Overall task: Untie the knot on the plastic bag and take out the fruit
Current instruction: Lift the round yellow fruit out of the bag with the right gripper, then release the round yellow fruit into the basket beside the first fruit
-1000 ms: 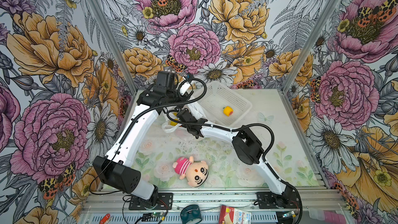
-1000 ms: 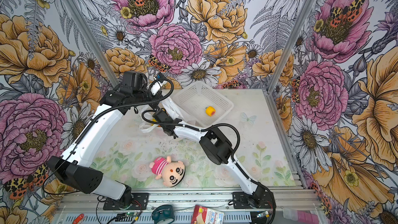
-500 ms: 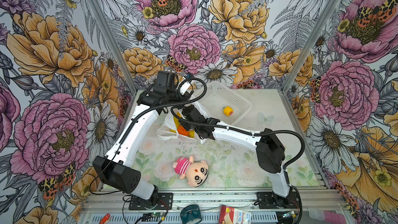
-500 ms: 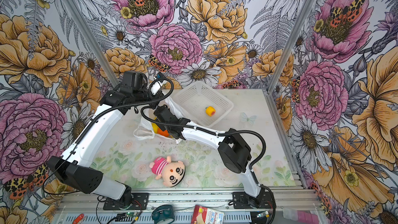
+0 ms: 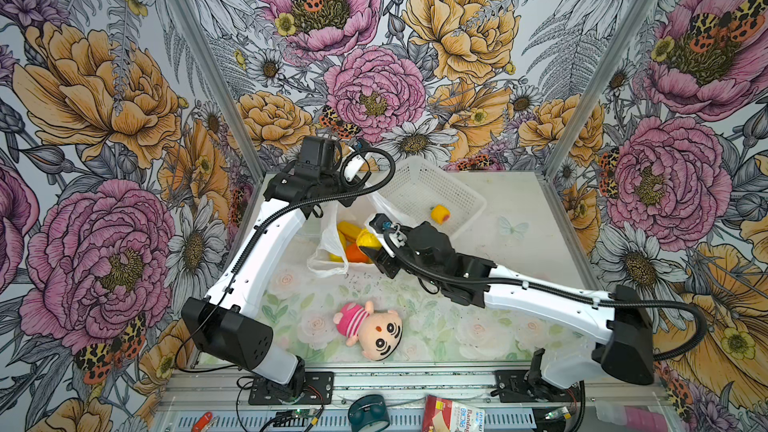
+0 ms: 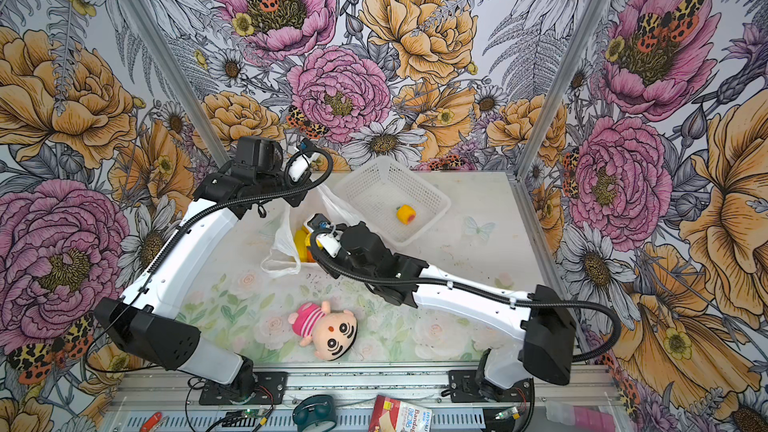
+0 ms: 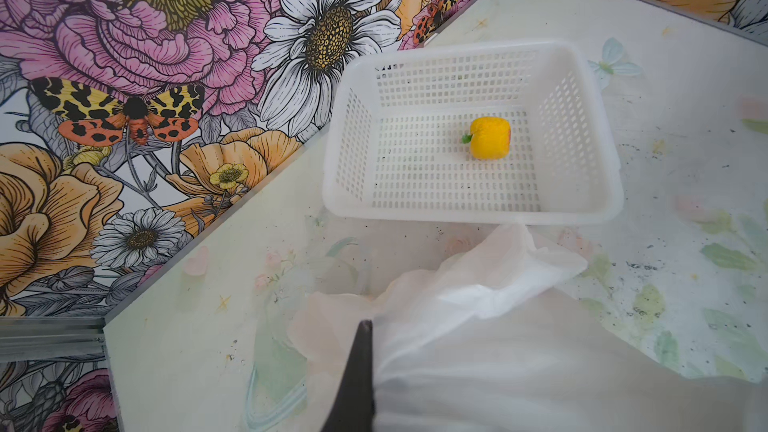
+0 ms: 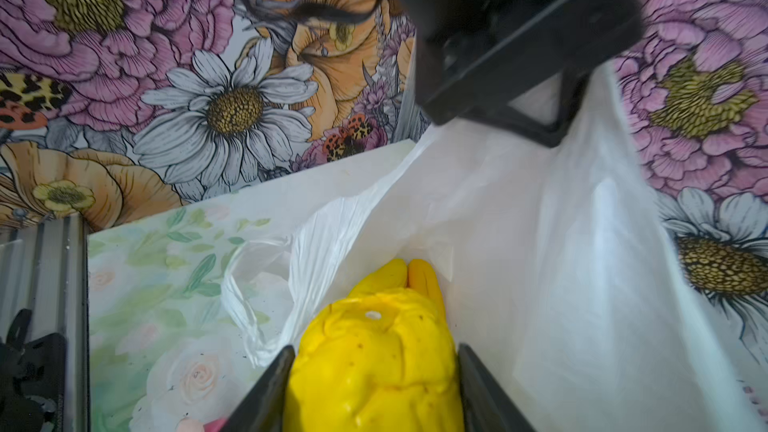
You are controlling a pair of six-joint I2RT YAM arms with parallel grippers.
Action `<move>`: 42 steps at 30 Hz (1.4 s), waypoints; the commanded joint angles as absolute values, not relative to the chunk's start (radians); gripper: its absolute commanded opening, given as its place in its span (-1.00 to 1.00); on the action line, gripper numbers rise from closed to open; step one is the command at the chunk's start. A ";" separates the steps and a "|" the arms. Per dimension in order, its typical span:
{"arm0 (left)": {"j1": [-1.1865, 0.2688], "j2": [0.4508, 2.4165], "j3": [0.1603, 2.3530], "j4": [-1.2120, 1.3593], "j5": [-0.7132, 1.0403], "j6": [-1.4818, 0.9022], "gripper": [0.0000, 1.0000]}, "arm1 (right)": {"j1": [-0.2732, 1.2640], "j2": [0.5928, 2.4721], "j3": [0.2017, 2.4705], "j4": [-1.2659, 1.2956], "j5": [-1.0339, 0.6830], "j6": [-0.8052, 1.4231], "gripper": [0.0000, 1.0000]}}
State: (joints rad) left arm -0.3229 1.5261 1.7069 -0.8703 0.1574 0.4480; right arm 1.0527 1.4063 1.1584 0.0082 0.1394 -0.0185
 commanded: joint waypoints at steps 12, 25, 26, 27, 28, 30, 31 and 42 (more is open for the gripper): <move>-0.316 1.530 1.724 -0.839 0.123 0.434 -1.00 | 0.815 1.119 0.959 0.182 0.238 0.093 -0.77; -0.315 1.536 1.721 -0.838 0.116 0.439 -1.00 | 0.369 1.470 1.108 0.065 0.105 0.415 -0.81; -0.314 1.537 1.724 -0.838 0.122 0.436 -1.00 | 0.367 1.509 1.136 0.044 0.108 0.414 -0.81; -0.312 1.537 1.726 -0.838 0.133 0.431 -1.00 | 0.367 1.559 1.168 0.022 0.114 0.412 -0.79; -0.311 1.537 1.726 -0.839 0.138 0.431 -1.00 | 0.367 1.604 1.205 0.000 0.116 0.408 -0.78; -0.313 1.536 1.721 -0.838 0.131 0.435 -1.00 | 0.362 1.679 1.266 -0.044 0.121 0.402 -0.78; -0.313 1.534 1.721 -0.839 0.125 0.435 -1.00 | 0.361 1.711 1.287 -0.056 0.117 0.403 -0.77; -0.299 1.532 1.727 -0.838 0.153 0.426 -1.00 | 0.344 1.938 1.462 -0.161 0.112 0.419 -0.69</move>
State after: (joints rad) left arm -0.3149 1.5295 1.7069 -0.8696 0.1360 0.4442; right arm 0.3527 1.8984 1.4040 -0.1188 0.1143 0.4007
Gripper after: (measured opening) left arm 0.045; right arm 0.570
